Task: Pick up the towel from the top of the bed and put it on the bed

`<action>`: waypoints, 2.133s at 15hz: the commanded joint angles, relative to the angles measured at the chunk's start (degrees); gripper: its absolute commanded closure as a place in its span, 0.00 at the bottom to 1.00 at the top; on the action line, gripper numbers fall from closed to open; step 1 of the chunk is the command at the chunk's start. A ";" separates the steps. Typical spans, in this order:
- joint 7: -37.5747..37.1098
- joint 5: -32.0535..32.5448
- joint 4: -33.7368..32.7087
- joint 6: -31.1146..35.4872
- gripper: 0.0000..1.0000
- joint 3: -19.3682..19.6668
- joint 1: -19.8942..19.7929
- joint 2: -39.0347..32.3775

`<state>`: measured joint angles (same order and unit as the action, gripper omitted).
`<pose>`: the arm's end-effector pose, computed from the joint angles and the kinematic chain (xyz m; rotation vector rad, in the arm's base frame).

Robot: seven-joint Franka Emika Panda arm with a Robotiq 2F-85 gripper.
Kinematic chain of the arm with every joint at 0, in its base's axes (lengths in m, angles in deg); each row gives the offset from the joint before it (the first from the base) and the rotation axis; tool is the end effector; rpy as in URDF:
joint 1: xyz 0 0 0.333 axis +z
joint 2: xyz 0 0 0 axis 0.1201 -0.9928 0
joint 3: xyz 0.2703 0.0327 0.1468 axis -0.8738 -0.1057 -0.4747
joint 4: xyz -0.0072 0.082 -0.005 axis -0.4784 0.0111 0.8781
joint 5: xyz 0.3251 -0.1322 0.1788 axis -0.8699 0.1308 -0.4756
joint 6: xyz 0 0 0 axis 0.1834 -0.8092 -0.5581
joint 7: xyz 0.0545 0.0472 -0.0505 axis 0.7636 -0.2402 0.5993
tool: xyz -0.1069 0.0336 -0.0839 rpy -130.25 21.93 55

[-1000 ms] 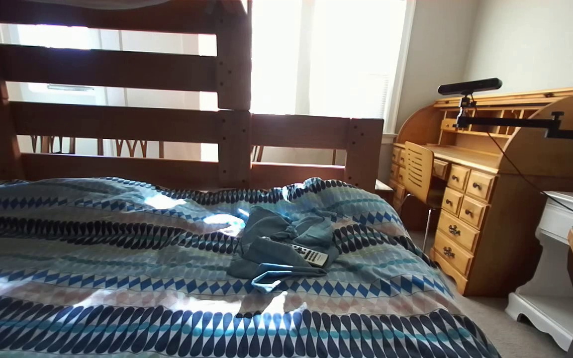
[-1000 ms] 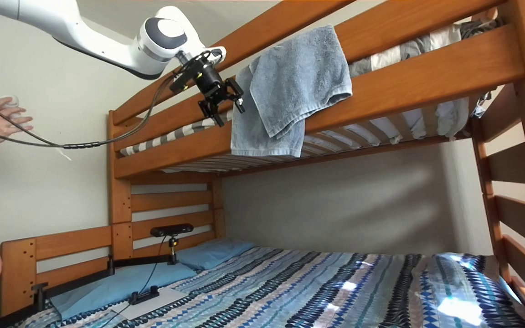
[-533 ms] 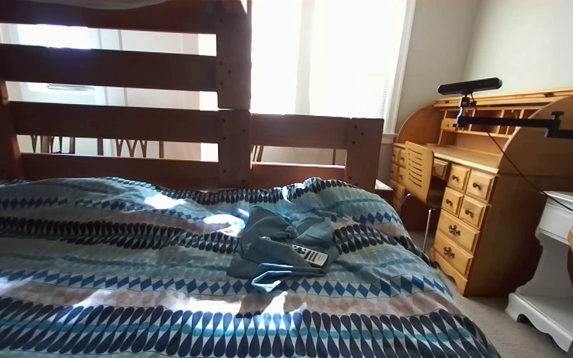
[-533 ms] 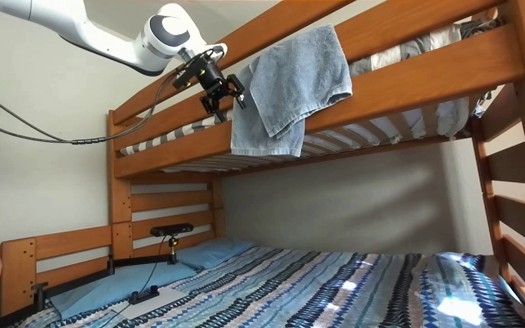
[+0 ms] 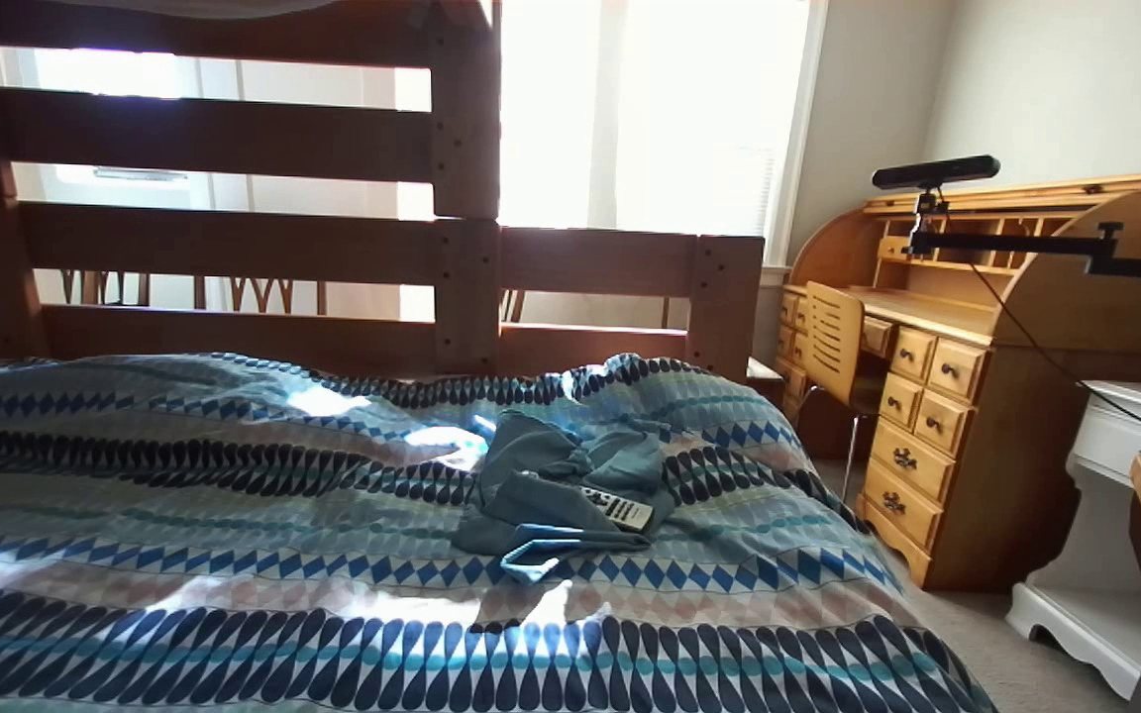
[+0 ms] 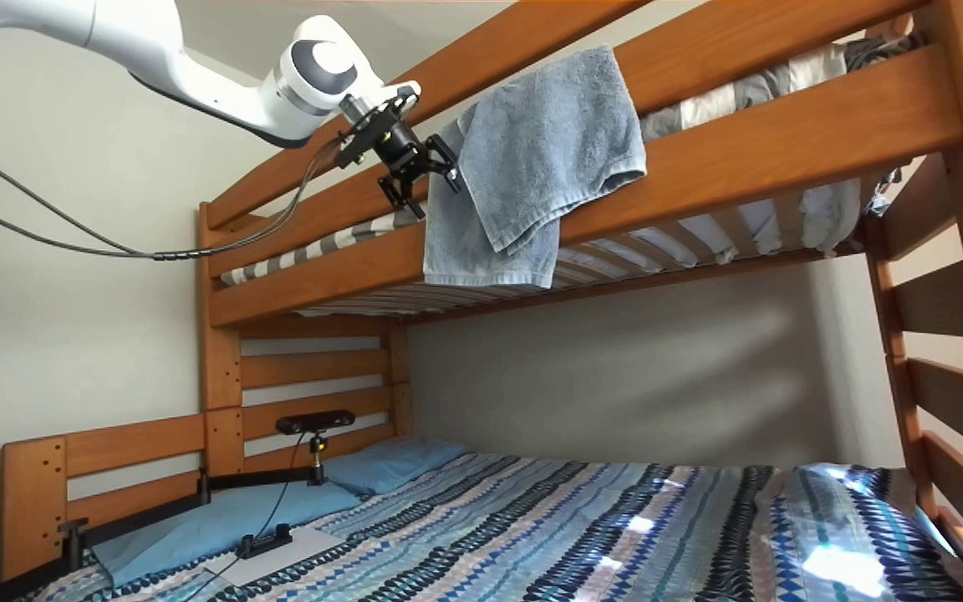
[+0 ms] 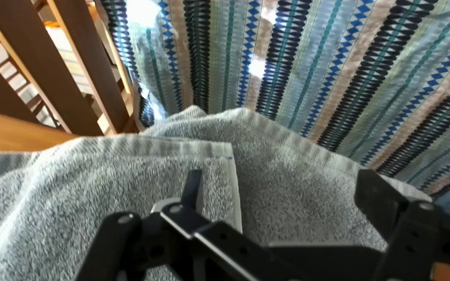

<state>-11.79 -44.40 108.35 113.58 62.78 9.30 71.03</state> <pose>0.4334 0.3706 0.7061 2.6529 1.2219 1.0821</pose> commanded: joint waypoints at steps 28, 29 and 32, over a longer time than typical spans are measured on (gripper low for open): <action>-14.79 24.94 -31.84 2.55 0.97 7.20 11.33 -20.36; -15.17 25.58 -31.31 1.64 0.97 7.62 11.18 -19.59; -18.40 26.33 -29.09 -0.78 0.97 9.41 10.86 -16.64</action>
<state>-26.27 -20.33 75.90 114.77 70.67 20.82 50.34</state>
